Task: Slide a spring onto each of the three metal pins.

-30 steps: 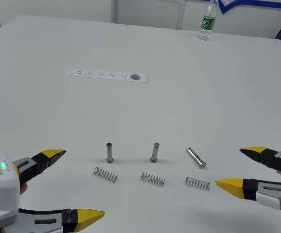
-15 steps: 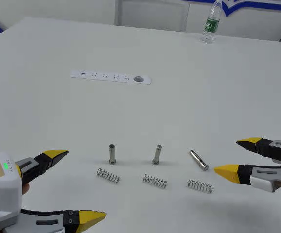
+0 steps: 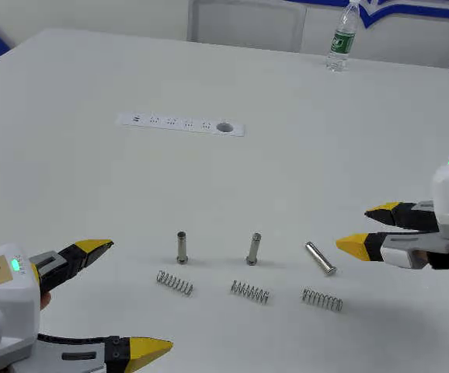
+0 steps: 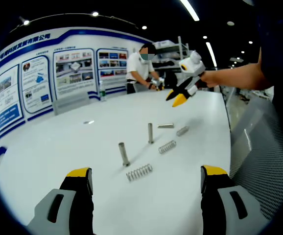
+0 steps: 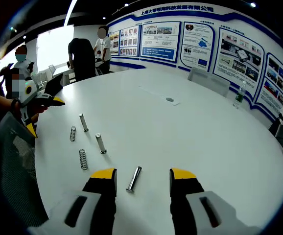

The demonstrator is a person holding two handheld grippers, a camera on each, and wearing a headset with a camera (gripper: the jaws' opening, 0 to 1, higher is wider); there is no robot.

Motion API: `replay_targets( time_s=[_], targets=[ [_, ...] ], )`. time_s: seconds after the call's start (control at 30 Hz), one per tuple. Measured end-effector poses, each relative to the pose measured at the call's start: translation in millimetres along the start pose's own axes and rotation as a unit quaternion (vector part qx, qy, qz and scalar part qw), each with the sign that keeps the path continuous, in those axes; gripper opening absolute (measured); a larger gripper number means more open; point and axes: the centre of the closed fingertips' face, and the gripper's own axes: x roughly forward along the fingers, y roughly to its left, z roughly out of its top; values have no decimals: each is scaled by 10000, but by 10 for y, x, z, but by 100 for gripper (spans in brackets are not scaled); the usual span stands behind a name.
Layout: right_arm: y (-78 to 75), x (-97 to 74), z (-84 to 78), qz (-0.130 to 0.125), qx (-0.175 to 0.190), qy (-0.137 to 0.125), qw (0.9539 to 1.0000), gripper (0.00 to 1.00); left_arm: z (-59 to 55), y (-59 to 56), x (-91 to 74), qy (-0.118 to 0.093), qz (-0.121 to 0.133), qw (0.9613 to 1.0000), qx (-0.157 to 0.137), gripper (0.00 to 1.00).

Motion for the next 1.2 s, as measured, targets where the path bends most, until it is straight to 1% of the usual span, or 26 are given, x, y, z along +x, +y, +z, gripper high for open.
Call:
replay_targets(
  time_s=[0.1,0.13,0.33,0.4,0.53,0.63,0.8,0.83,0.93,1.03,1.13,1.2],
  targets=[
    [-16,78,4,8,83,119,9999,41,1,2,-2,-4,4,10000,-1,93],
    [-10,98,-13,18,121,208,9997,40,3,2,-3,-7,7,10000,-3,93],
    [1,251,-19,10,150,476,9988,32,2,-5,-3,-9,2,10000,0,92],
    [15,301,-53,29,109,632,9979,31,1,-6,-2,-8,1,10000,-2,92],
    [41,386,-104,69,146,836,9964,28,-1,-10,0,-7,-4,10000,-4,92],
    [65,445,-160,71,68,1028,9947,26,-2,-13,1,-11,-6,10000,-9,92],
    [95,523,-214,121,104,1242,9921,23,-12,-12,3,-6,-9,10000,-25,92],
    [96,542,-244,107,75,1357,9907,23,-19,-13,6,2,-13,10000,-23,92],
    [99,592,-291,84,-22,1530,9882,21,-21,-18,12,6,-30,10000,-21,92],
    [103,640,-308,89,-14,1606,9870,21,-22,-18,14,8,-39,10000,-20,91],
    [129,675,-333,96,79,1713,9851,19,-23,-16,14,8,-41,10000,-22,91],
    [131,695,-358,60,106,1803,9835,18,-26,-20,15,12,-45,10000,-23,91]
  ],
)
